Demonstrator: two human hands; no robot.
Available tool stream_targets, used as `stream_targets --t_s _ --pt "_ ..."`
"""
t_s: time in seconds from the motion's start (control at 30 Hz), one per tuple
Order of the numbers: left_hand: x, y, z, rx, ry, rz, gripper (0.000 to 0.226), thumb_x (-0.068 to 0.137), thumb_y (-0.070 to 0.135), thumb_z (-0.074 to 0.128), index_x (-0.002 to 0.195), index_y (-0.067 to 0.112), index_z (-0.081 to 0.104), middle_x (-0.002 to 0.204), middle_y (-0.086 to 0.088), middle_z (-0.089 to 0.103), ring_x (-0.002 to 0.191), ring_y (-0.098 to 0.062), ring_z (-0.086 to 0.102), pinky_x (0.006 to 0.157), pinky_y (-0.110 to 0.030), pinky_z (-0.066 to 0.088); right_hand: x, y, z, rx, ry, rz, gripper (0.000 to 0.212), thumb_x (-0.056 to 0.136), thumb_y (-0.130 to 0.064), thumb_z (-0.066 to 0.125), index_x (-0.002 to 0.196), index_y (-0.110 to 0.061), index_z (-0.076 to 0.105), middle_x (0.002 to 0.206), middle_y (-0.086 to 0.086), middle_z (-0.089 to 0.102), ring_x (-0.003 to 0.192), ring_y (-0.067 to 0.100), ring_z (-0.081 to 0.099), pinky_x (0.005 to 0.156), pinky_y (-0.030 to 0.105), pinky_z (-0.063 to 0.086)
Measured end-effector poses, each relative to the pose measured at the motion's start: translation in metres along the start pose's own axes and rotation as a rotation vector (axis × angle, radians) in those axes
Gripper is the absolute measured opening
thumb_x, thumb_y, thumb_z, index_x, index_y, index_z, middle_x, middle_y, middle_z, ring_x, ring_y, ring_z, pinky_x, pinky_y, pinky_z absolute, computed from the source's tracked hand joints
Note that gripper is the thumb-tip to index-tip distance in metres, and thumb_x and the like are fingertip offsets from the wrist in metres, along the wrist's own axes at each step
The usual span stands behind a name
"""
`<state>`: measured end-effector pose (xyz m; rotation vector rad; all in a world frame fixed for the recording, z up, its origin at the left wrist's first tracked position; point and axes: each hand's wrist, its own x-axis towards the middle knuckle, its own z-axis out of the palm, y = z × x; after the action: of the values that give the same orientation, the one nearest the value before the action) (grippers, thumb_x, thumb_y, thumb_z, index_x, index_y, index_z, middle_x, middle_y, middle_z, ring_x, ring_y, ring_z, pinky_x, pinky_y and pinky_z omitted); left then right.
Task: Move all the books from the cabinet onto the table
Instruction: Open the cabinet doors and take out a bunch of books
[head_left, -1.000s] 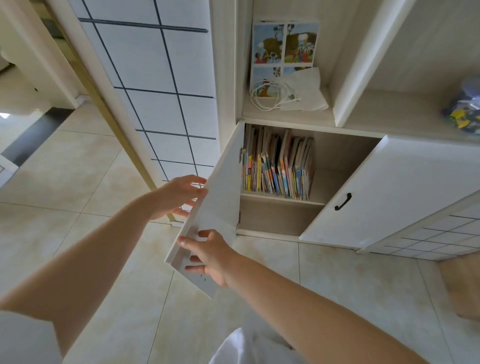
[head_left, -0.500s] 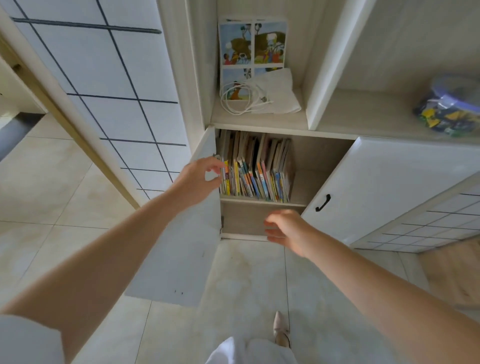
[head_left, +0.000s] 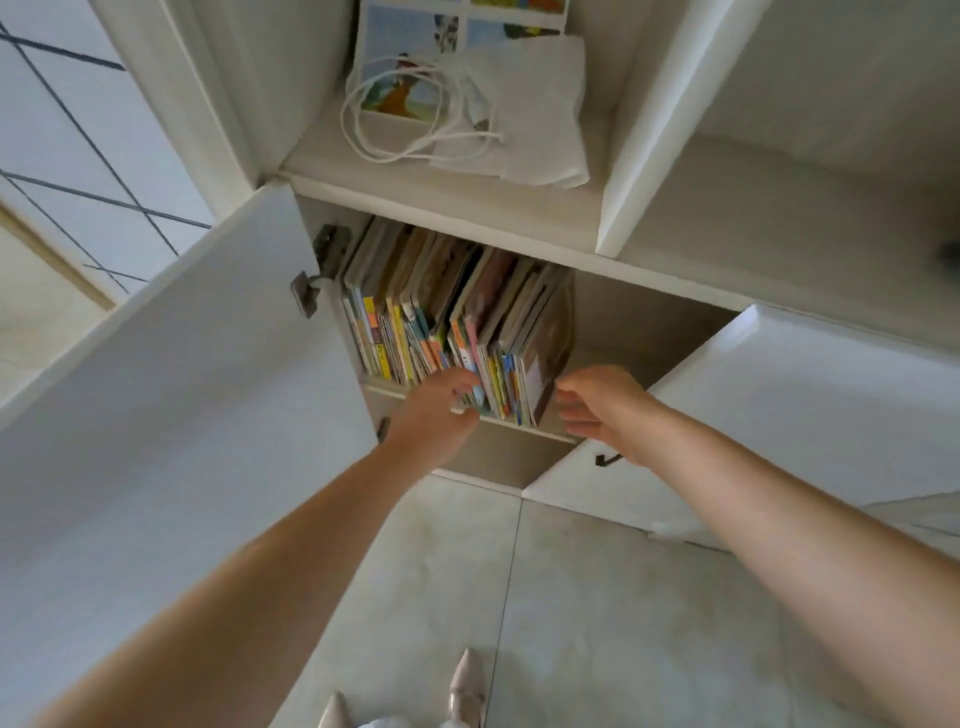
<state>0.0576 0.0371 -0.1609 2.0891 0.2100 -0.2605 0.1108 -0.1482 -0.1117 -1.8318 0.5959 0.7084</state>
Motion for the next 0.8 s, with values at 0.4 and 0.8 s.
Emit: stream_targets --t_s 0.4,0.8 --pt "0.084 -0.04 0.104 -0.371 0.078 -0.178 0.064 0.085 0.011 0.068 0.142 0.018 0.041 0.144 -0.002 0.048 0.129 -0.025 0.049 0.106 -0.047 0.043 0.131 -0.025 0.025 -0.159 -0.038 -0.034 0.047 0.093 -0.038 0.057 0.13 -0.011 0.045 0.101 0.009 0.055 0.097 0.027 0.055 0.099 0.045 0.046" --pt "0.113 -0.046 0.143 -0.574 0.25 0.011 0.05 0.09 0.015 0.06 0.133 0.026 0.036 0.124 0.005 0.052 0.116 -0.01 0.052 0.099 -0.035 0.05 0.178 -0.021 0.038 -0.182 -0.088 0.066 0.068 0.081 -0.056 0.062 0.13 -0.012 0.047 0.126 0.021 0.057 0.109 0.044 0.059 0.094 0.057 0.049"
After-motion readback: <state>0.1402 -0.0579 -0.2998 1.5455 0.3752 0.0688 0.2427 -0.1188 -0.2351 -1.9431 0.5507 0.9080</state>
